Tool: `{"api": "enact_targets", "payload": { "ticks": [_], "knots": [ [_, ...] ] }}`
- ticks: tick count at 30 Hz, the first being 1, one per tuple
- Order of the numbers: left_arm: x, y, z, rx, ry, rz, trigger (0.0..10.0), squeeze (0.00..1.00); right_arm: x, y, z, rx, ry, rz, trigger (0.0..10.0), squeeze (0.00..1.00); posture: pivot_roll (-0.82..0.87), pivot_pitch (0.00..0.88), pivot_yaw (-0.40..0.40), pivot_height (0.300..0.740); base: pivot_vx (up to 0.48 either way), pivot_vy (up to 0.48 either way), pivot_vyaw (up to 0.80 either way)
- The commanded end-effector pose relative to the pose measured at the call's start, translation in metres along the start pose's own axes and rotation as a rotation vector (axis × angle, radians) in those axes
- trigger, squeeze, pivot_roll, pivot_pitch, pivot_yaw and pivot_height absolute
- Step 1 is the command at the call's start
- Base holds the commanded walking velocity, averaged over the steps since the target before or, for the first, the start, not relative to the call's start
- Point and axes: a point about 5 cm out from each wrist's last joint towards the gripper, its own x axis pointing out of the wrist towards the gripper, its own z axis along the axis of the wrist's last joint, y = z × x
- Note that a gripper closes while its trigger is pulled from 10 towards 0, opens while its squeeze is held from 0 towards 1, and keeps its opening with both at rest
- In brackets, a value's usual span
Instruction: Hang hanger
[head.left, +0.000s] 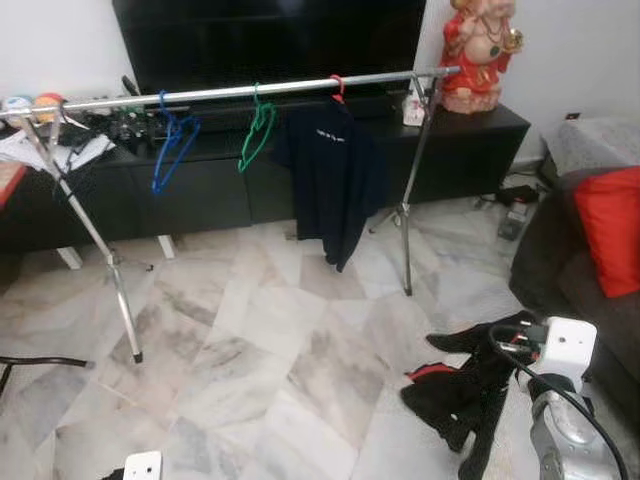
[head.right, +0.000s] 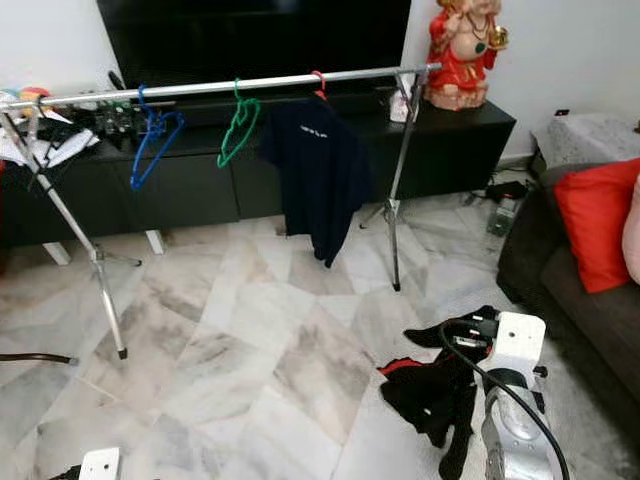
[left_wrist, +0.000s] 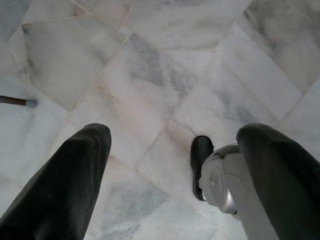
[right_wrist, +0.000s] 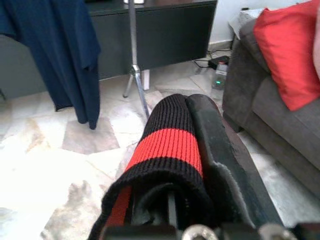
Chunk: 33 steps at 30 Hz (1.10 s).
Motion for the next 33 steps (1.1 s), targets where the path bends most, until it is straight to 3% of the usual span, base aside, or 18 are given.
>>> {"api": "enact_targets", "payload": {
  "ticks": [1,33],
  "knots": [
    [-0.0011,0.0,-0.003,-0.002,0.002,0.001,10.0,0.0,0.0014,0.0006,0.0073,0.006,-0.025,0.004,10.0,0.0,-0.03,0.012,-0.023,0.716,0.0,0.0,0.0],
    [-0.0022,0.0001,-0.0058,0.0,0.008,-0.008,10.0,0.0,0.0022,0.0037,0.008,-0.015,-0.014,0.026,10.0,0.0,-0.03,0.0,-0.033,0.716,0.271,0.0,0.0]
  ]
}}
